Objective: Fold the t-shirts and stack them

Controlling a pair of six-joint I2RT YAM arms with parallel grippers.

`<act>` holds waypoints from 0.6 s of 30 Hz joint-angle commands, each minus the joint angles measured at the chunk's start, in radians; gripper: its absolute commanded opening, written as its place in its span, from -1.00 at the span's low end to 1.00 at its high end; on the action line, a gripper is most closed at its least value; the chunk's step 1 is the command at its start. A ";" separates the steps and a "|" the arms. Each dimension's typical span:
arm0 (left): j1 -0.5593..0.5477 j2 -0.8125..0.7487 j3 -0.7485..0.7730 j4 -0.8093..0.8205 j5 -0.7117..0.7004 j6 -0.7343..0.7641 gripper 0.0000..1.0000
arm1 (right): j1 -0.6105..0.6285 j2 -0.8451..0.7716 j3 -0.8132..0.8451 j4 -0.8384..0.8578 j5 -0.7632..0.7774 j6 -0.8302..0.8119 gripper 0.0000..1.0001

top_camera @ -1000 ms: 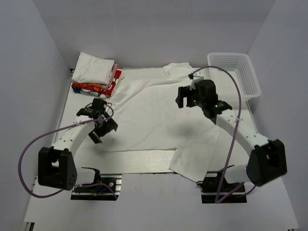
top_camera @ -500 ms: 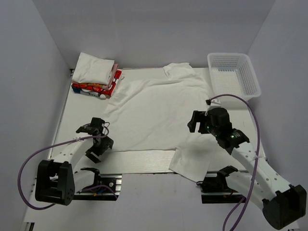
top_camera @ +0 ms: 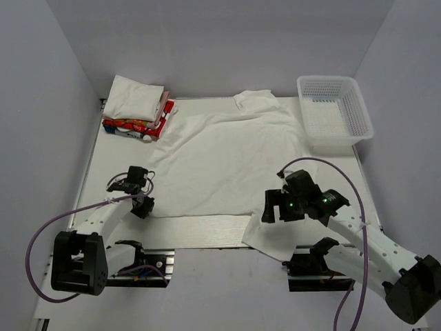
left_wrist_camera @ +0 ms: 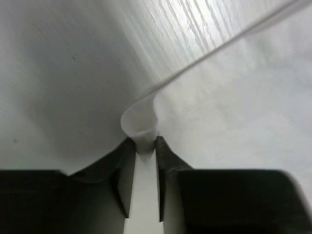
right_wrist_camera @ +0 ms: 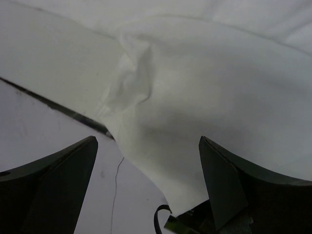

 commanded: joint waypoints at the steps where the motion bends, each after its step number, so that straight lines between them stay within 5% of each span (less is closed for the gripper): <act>1: 0.010 0.018 0.027 0.046 -0.025 0.037 -0.51 | 0.086 0.036 -0.019 -0.058 -0.091 0.068 0.81; 5: 0.010 0.028 0.027 0.097 -0.002 0.063 -1.00 | 0.213 0.131 -0.055 -0.035 -0.103 0.120 0.81; 13: 0.010 0.048 0.016 0.146 0.050 0.104 -1.00 | 0.353 0.306 -0.067 0.086 0.038 0.188 0.64; 14: 0.010 0.048 0.016 0.155 0.062 0.130 -1.00 | 0.359 0.310 -0.108 0.105 0.047 0.200 0.34; 16: 0.010 0.048 0.016 0.155 0.062 0.139 -1.00 | 0.374 0.329 -0.118 0.107 0.093 0.264 0.11; 18: 0.010 0.058 0.016 0.155 0.073 0.140 -1.00 | 0.390 0.326 -0.110 0.085 0.174 0.301 -0.59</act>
